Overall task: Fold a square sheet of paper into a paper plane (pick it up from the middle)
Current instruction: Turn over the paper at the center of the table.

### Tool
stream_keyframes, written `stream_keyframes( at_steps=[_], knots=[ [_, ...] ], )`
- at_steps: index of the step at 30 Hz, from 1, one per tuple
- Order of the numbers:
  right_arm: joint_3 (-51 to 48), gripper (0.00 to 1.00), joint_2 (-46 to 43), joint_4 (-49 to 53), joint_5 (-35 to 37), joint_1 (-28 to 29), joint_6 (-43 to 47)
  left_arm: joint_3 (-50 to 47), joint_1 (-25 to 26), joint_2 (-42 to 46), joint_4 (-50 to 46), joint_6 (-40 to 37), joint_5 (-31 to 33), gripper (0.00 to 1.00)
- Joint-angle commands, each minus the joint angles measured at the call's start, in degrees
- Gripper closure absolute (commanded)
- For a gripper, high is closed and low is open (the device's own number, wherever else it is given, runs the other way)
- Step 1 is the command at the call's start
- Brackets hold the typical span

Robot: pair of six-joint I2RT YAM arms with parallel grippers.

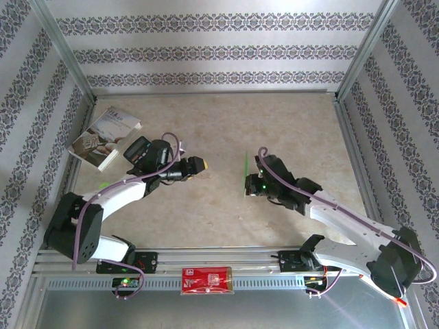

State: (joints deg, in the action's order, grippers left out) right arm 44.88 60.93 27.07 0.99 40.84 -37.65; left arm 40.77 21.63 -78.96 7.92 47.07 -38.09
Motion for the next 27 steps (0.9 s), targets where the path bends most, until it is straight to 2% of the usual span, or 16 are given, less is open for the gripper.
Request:
stream_keyframes(
  at_steps=[1,5,8,15,22,27],
  knots=[
    [6.8,1.0,3.2,21.6,7.6,2.5,11.9,3.2,-1.9,2.9,-13.4,-7.0,4.6,0.47],
    [14.0,1.0,12.0,26.9,10.2,7.5,14.8,4.6,-3.8,4.6,-18.7,-9.0,7.6,0.46],
    [16.5,1.0,17.5,26.1,8.8,11.2,14.7,4.6,-4.9,5.0,-20.6,-9.4,9.0,0.46],
    [16.7,0.97,26.2,15.3,1.0,17.5,11.2,3.0,-5.4,4.4,-19.7,-6.9,8.3,0.45],
    [12.1,0.93,28.4,2.7,-4.3,18.4,7.6,1.2,-3.2,1.8,-14.9,-3.7,4.0,0.47],
    [7.8,0.9,28.2,-4.6,-6.9,18.6,6.4,-0.3,-0.5,-3.0,-6.1,1.8,-0.1,0.53]
  ],
)
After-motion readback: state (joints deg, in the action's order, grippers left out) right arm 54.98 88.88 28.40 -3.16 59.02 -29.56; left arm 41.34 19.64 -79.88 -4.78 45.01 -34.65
